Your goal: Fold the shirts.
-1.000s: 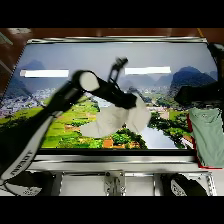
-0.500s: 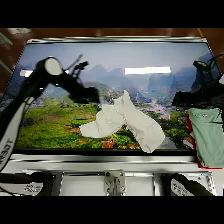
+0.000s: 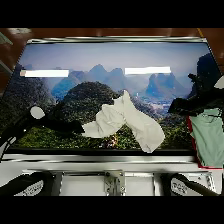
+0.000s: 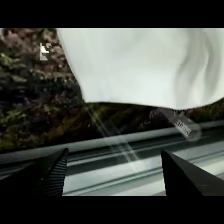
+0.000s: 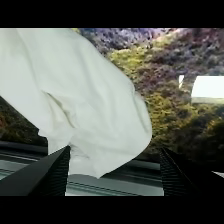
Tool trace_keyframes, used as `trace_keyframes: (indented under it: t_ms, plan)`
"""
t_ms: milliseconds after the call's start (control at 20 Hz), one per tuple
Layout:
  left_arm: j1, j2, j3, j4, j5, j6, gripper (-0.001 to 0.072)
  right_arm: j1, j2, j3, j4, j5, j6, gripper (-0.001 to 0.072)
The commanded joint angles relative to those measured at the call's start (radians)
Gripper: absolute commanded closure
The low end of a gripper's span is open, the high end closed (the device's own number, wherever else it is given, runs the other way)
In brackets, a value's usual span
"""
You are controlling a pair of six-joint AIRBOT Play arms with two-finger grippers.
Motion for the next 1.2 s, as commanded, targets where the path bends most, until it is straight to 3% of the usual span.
trace_keyframes:
  t_ms: [0, 150, 300, 400, 500, 600, 750, 950, 1150]
  plan:
    - [-0.01, -0.052, -0.072, -0.114, 0.153, 0.042, 0.0049, -0.003, -0.005, -0.037, 0.019, 0.008, -0.01, 0.0054]
    - [-0.01, -0.119, -0.07, -0.232, 0.195, 0.128, 0.0049, -0.003, -0.005, -0.039, 0.02, 0.008, -0.003, 0.0054]
    - [-0.009, -0.159, -0.069, -0.247, 0.25, 0.139, 0.0054, -0.003, -0.005, -0.039, 0.02, 0.01, 0.012, 0.0054]
    - [-0.009, -0.165, -0.069, -0.248, 0.295, 0.137, 0.0257, -0.003, -0.005, -0.04, 0.017, 0.022, 0.017, 0.0054]
    - [-0.008, -0.165, -0.068, -0.263, 0.322, 0.137, 0.0273, -0.003, -0.006, -0.058, 0.01, 0.025, 0.028, 0.0053]
    - [-0.008, -0.165, -0.068, -0.262, 0.333, 0.138, 0.0529, -0.003, -0.013, -0.112, 0.012, 0.026, 0.032, 0.0053]
    - [-0.008, -0.165, -0.066, -0.262, 0.312, 0.17, 0.0667, -0.003, -0.034, -0.224, 0.011, -0.002, 0.031, 0.0053]
    - [-0.007, -0.164, -0.021, -0.261, 0.247, 0.239, 0.0667, -0.003, -0.096, -0.31, 0.023, -0.104, 0.04, 0.0053]
    - [0.006, -0.163, 0.047, -0.254, 0.21, 0.246, 0.0668, -0.005, -0.183, -0.312, 0.055, -0.198, 0.057, 0.0053]
